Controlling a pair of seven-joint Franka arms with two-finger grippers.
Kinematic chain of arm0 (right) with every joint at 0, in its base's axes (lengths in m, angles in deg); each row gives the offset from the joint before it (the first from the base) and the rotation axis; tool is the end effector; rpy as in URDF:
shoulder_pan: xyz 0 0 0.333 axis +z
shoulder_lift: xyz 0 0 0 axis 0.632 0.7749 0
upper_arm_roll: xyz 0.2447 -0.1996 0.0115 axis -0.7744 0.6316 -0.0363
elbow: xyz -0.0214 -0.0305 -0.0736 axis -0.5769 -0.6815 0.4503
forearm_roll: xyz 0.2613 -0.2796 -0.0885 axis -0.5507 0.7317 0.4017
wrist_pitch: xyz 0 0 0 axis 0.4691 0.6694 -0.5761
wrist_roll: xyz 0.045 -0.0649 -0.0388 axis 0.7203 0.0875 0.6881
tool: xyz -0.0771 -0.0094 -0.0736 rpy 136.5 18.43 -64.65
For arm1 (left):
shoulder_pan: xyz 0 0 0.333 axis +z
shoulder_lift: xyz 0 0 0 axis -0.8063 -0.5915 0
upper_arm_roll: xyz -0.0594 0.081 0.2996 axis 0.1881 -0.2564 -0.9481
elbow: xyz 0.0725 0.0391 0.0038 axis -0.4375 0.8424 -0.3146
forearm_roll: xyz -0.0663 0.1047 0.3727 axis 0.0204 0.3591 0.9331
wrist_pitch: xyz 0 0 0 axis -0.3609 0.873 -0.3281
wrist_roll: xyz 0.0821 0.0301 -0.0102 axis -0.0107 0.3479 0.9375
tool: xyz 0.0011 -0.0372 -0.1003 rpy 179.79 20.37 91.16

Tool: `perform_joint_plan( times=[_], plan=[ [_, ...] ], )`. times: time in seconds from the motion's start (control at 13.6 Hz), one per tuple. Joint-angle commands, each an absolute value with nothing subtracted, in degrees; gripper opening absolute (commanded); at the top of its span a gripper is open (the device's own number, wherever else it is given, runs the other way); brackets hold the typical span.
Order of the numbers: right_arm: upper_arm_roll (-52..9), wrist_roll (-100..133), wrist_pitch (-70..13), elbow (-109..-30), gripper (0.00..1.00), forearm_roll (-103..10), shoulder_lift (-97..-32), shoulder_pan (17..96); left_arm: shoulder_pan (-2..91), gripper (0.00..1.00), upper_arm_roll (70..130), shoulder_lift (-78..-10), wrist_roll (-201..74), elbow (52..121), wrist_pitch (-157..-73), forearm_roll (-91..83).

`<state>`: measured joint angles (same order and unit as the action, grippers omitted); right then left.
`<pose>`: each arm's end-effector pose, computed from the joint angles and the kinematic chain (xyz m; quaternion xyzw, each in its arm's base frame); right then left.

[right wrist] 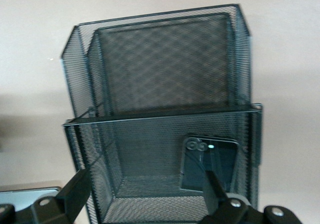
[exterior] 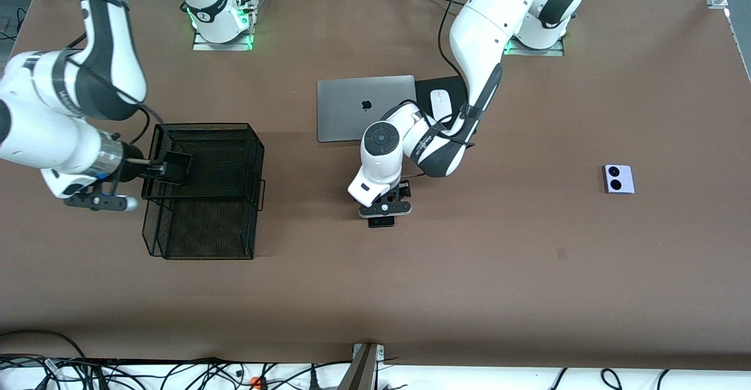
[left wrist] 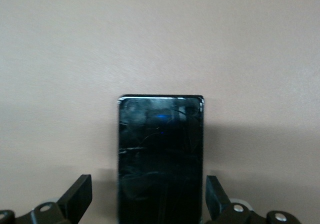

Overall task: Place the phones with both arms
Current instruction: 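Set the tall phone mid-table with the left gripper while the right withdraws, then grasp the tall phone with the right gripper while the left grasps the white phone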

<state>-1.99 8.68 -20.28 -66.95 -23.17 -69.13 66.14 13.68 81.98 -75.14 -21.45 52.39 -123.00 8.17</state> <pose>0.6317 0.0665 0.4183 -0.9969 0.0409 0.0525 0.0414 0.5891 -0.4966 0.1993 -0.9980 -0.0555 -0.0313 0.0002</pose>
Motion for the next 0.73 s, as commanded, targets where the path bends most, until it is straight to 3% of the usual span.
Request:
perform_joint_plan(
  times=[0.0, 0.22, 0.66],
  plan=[
    [-1.7, 5.1, -20.7, -63.9, 1.0, -24.4, -67.0, 69.1, 15.5, 1.0, 81.8, -69.5, -26.1, 57.3, -119.2, 8.3],
    [-1.7, -1.9, -20.6, -58.6, 1.0, -24.3, -63.2, 75.0, 19.4, 1.0, 81.9, -62.9, -33.6, 68.1, -118.6, 8.4],
    [-2.7, -14.1, -21.4, -40.8, 1.0, -24.7, -46.9, 85.8, 29.5, 1.0, 81.8, -51.8, -50.1, 84.3, -119.5, 9.7]
  ],
)
